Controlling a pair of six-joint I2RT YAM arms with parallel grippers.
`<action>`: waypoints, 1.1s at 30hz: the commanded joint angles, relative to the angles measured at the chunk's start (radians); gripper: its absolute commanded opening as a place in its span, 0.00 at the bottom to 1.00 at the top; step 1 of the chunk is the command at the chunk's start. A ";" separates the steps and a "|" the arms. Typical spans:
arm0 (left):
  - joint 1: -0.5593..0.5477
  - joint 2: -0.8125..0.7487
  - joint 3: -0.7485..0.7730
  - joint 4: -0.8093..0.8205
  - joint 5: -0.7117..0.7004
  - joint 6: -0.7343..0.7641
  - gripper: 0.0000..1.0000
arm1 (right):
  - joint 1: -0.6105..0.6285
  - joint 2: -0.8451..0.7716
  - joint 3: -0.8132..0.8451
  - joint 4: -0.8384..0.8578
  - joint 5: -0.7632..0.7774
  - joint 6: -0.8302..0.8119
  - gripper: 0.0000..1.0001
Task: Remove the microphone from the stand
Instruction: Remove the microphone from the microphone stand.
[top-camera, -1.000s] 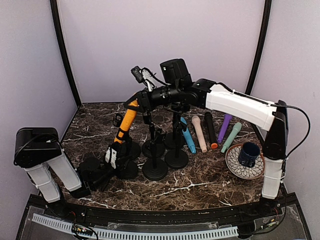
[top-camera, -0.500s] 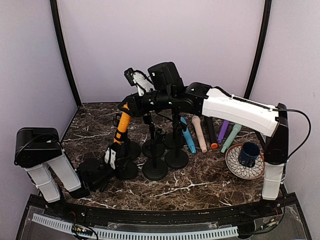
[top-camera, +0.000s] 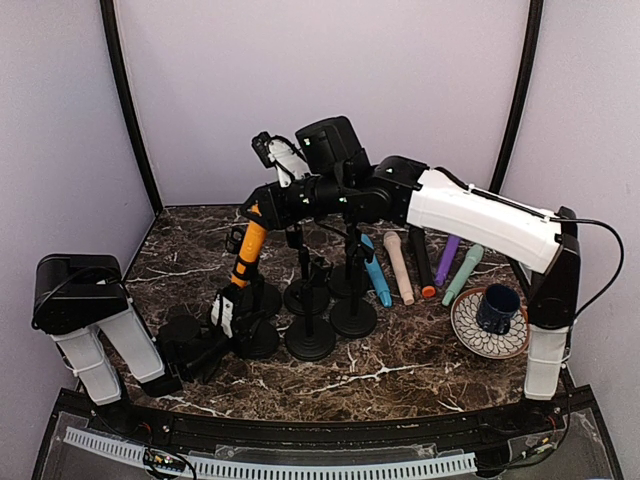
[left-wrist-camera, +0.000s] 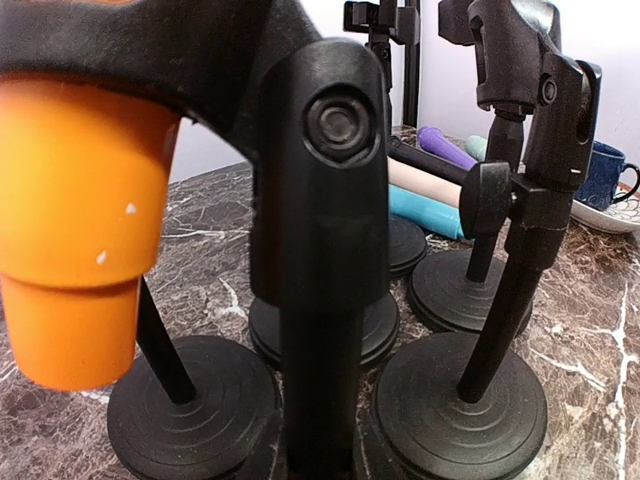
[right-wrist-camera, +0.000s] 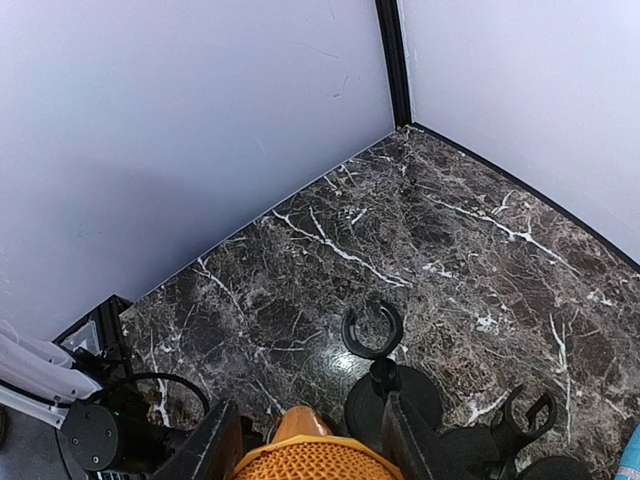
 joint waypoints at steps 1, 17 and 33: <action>0.007 0.035 -0.052 -0.149 -0.052 -0.040 0.00 | -0.096 -0.085 0.105 0.220 -0.050 -0.026 0.20; 0.007 0.027 -0.058 -0.149 -0.041 -0.046 0.00 | -0.239 -0.108 0.045 0.371 -0.672 0.022 0.19; 0.007 0.029 -0.046 -0.184 -0.044 -0.044 0.00 | -0.202 -0.177 -0.024 0.347 -0.285 0.013 0.19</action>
